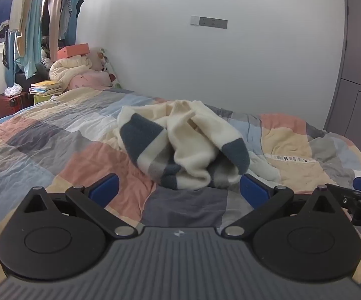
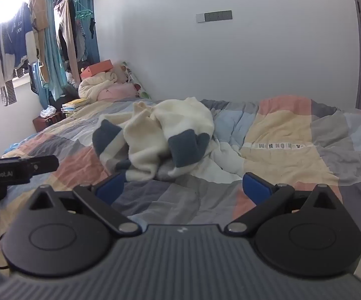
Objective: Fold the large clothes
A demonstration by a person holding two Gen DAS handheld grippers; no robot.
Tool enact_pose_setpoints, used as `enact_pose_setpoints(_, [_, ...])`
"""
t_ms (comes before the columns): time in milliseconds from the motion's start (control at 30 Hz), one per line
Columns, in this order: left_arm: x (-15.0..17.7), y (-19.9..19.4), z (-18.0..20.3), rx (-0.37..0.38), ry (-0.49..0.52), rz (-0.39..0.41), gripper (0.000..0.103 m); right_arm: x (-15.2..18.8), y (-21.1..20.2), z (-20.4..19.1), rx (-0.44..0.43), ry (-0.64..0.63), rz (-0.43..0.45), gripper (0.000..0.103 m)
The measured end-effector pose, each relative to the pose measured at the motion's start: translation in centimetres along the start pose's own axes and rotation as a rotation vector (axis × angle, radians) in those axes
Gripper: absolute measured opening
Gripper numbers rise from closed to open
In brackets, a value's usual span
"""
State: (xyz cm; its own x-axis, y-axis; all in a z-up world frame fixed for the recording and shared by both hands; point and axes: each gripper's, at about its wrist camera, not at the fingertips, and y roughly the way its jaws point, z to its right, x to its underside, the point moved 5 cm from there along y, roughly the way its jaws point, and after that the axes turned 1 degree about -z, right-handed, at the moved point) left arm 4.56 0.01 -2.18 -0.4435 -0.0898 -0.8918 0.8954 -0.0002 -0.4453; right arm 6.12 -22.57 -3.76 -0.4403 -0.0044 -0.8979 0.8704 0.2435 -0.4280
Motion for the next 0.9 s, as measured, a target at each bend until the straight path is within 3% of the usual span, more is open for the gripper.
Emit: enact_pose_setpoints(900, [0.8,1.0,-0.6,0.015,-0.020,-0.020,0.103,0.7,1.1,-0.2,0.027,-0.024,-0.040,0.103])
